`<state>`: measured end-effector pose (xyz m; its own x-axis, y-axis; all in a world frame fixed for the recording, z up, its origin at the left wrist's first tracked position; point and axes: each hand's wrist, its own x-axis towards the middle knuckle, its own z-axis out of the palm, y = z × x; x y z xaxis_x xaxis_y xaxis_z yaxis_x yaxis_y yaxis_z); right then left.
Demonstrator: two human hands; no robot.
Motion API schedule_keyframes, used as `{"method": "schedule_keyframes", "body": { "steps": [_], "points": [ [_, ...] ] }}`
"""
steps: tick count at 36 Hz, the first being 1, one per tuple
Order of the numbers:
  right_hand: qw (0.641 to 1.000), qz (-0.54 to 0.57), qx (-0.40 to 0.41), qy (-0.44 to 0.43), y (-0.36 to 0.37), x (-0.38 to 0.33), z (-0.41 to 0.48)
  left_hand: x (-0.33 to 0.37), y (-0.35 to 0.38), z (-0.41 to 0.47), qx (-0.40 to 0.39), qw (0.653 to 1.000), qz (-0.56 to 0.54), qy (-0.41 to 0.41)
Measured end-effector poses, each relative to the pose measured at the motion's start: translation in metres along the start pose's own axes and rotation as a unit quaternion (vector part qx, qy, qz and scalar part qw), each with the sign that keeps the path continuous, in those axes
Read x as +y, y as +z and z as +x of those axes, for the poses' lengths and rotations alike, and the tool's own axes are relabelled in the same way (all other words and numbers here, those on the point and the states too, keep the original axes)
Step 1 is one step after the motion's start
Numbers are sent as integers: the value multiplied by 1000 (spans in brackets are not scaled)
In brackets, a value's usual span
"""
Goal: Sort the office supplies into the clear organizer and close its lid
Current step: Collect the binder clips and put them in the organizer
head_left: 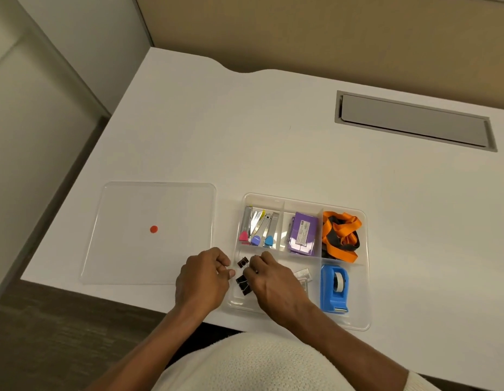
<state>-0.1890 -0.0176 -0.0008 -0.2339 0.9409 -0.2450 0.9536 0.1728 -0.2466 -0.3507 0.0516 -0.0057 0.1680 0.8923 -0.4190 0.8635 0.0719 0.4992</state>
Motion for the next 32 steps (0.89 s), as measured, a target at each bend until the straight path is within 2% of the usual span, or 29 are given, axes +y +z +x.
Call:
{"method": "schedule_keyframes", "body": {
  "steps": [3, 7, 12, 16, 20, 22, 27, 32],
  "points": [
    [1000, -20, 24, -3, -3, -1, 1, 1, -1, -1, 4, 1000, 1, -4],
    [997, 3, 69, 35, -7, -2, 4, 0, -1, -3, 2, 1000, -15, -9],
    [989, 82, 95, 80, -21, -3, 15, -5, -4, -4, 8, 1000, -24, -2],
    [972, 172, 129, 99, -38, -10, 37, -18, -24, 4, 65, 998, -15, -9],
    [957, 236, 122, 118, -48, -25, 71, -51, -61, 27, 168, 985, 17, -39],
    [954, 248, 106, 128, -48, -35, 88, -72, -81, 44, 193, 977, 48, -79],
    [962, 222, 39, 157, -37, -58, 127, -115, -115, 80, 163, 962, 87, -202],
    [944, 243, -26, 222, -20, -73, 149, -127, -122, 93, 131, 964, 44, -226]
  ]
}}
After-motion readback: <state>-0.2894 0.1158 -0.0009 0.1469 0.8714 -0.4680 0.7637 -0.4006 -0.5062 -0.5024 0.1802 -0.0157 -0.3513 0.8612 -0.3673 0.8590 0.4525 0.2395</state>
